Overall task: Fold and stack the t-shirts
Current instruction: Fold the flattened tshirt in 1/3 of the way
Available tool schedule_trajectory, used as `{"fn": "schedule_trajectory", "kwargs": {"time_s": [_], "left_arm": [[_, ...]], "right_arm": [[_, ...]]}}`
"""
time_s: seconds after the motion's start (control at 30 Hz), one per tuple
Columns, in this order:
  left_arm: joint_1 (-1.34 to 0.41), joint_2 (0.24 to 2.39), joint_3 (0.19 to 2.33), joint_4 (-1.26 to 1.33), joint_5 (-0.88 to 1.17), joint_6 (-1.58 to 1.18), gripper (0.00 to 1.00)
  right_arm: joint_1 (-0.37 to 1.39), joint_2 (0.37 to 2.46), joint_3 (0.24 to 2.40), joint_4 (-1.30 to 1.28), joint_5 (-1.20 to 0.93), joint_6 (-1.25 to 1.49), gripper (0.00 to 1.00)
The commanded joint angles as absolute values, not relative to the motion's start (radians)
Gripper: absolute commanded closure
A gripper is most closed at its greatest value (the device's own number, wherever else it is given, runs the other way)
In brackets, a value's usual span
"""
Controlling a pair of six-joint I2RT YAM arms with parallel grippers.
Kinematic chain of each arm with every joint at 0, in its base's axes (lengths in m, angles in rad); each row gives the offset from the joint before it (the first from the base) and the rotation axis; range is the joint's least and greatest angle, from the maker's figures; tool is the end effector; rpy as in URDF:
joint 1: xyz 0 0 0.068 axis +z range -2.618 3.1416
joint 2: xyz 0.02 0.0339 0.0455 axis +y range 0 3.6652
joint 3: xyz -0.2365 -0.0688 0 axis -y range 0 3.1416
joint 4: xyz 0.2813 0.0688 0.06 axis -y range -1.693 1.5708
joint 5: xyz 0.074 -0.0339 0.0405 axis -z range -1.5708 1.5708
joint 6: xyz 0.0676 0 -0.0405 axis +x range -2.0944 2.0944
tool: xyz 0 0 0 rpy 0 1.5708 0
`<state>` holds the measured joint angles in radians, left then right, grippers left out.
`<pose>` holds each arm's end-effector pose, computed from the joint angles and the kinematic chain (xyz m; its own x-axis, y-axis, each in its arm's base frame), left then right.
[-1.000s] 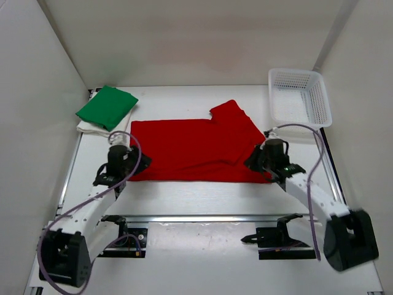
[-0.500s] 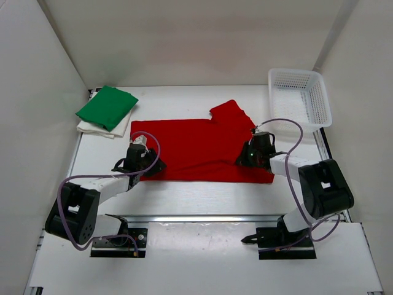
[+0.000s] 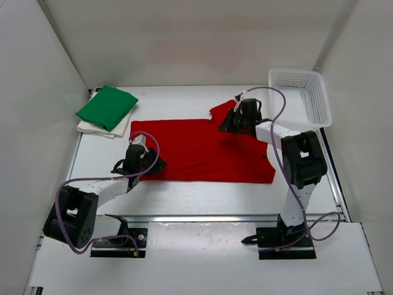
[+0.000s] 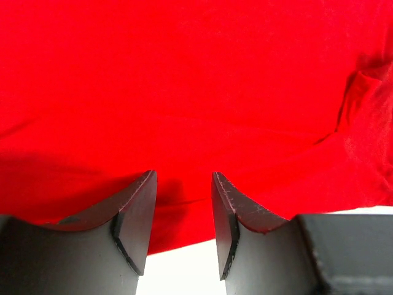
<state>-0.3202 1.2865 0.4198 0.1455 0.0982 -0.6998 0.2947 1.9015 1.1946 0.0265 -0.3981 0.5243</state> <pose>0.2709 -0.0968 0.0717 -0.7262 -0.4345 -0.5328 -0.1106 0.8387 -0.5332 0.4284 0.1574 0.1144 -0.7995 0.2396 -0.5508 -0.1800 0.7793 0.6003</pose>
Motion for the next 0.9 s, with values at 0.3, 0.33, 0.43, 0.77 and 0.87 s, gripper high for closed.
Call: {"fn": "schedule_trajectory", "kwargs": {"time_s": [0.3, 0.33, 0.43, 0.77, 0.87], "left_arm": [[-0.604, 1.316, 0.531, 0.149, -0.026, -0.675, 0.49], [-0.617, 1.360, 0.554, 0.149, -0.026, -0.670, 0.49], [-0.627, 1.428, 0.560, 0.159, -0.015, -0.670, 0.50], [-0.635, 1.382, 0.370, 0.181, 0.048, -0.728, 0.50], [-0.649, 1.332, 0.337, 0.186, 0.052, -0.753, 0.48]], "right_arm": [[0.382, 1.477, 0.705, 0.098, -0.230, 0.471, 1.00], [0.388, 1.476, 0.695, 0.077, -0.213, 0.462, 1.00], [0.376, 1.470, 0.632, 0.041, -0.163, 0.439, 1.00], [0.402, 1.326, 0.410, -0.083, -0.106, 0.503, 1.00], [0.413, 1.244, 0.387, -0.110, -0.109, 0.520, 1.00]]}}
